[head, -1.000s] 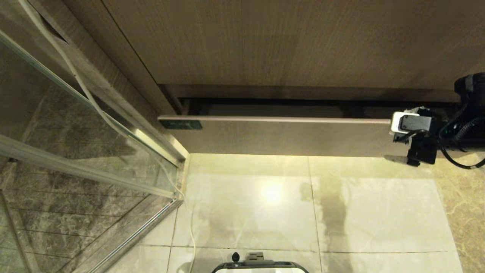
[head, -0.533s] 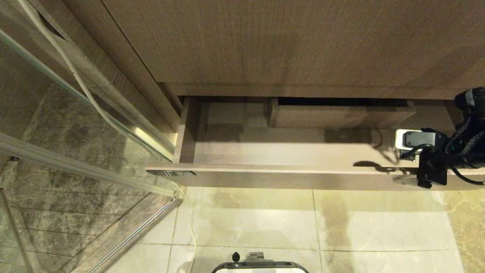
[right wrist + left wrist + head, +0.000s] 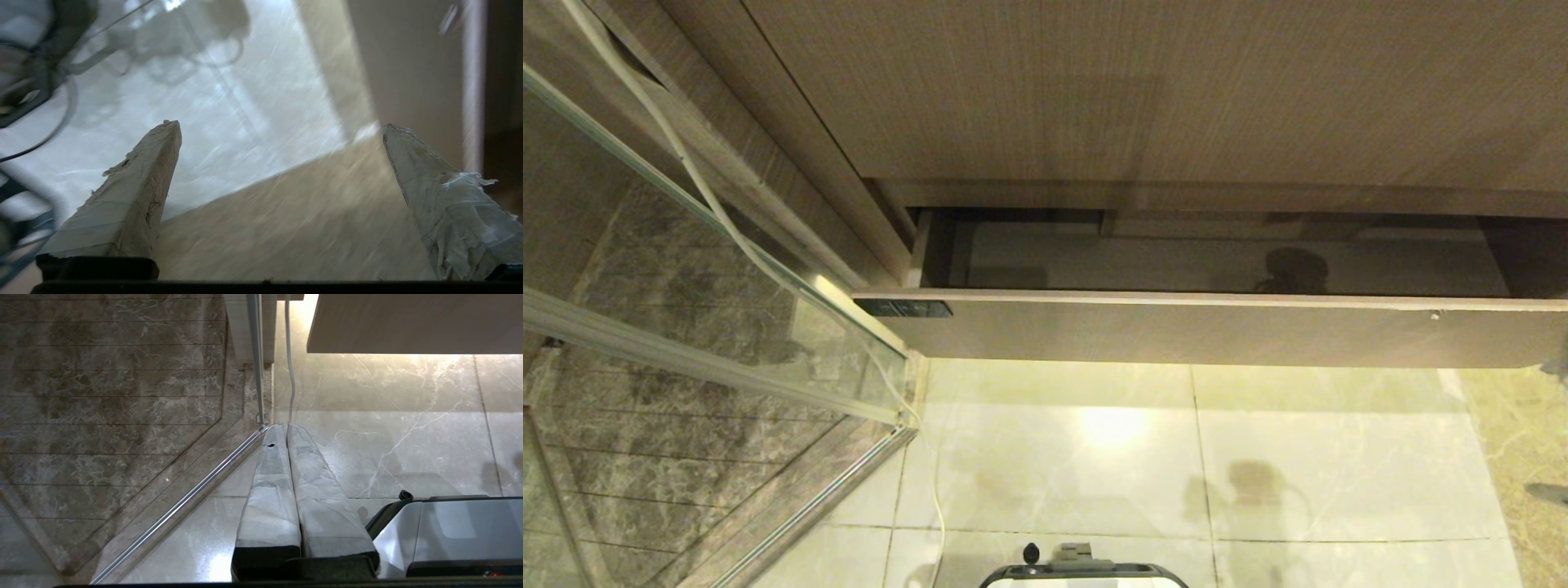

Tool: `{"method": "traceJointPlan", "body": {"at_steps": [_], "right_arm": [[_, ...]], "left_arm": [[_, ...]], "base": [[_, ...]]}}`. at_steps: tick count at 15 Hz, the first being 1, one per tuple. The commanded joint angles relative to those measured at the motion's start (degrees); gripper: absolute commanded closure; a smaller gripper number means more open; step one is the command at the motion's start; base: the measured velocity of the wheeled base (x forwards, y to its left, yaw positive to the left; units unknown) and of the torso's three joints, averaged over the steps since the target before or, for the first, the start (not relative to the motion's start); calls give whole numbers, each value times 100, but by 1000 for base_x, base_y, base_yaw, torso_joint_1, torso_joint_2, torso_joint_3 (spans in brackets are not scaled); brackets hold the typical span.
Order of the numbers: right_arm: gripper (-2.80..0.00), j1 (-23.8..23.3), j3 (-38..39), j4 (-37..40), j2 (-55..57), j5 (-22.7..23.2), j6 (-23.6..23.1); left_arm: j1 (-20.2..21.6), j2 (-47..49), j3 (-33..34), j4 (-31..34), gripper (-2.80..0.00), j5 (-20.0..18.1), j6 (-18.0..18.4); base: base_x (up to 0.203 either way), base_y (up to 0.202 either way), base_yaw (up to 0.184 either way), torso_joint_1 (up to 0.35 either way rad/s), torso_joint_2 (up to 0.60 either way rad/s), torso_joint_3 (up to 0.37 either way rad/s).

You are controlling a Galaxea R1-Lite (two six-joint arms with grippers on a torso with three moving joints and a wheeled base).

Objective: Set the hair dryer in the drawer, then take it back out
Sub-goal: Pull open the drawer

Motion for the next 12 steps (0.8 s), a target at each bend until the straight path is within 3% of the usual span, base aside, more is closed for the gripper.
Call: {"method": "traceJointPlan", "body": {"at_steps": [1,4,6,8,12], "right_arm": [[-280,-54,51,604,-1180,-17,428],[-280,-62,478,797,-1865,16,1689],[-280,-61,584,822,-1998,40,2093],[-280,-60,666,839,-2361,170,2979],[-280,-52,735,621,-2405,189,3201]], "left_arm": [[-1,-2,9,2,0,0,-1],[-1,-2,0,2,0,0,-1],[-1,-2,9,2,0,0,-1],[-1,-2,9,2,0,0,-1],[-1,-2,9,2,0,0,-1]], "base": [[0,0,0,0,0,0],[0,0,0,0,0,0],[0,0,0,0,0,0],[0,0,0,0,0,0],[0,0,0,0,0,0]]}}
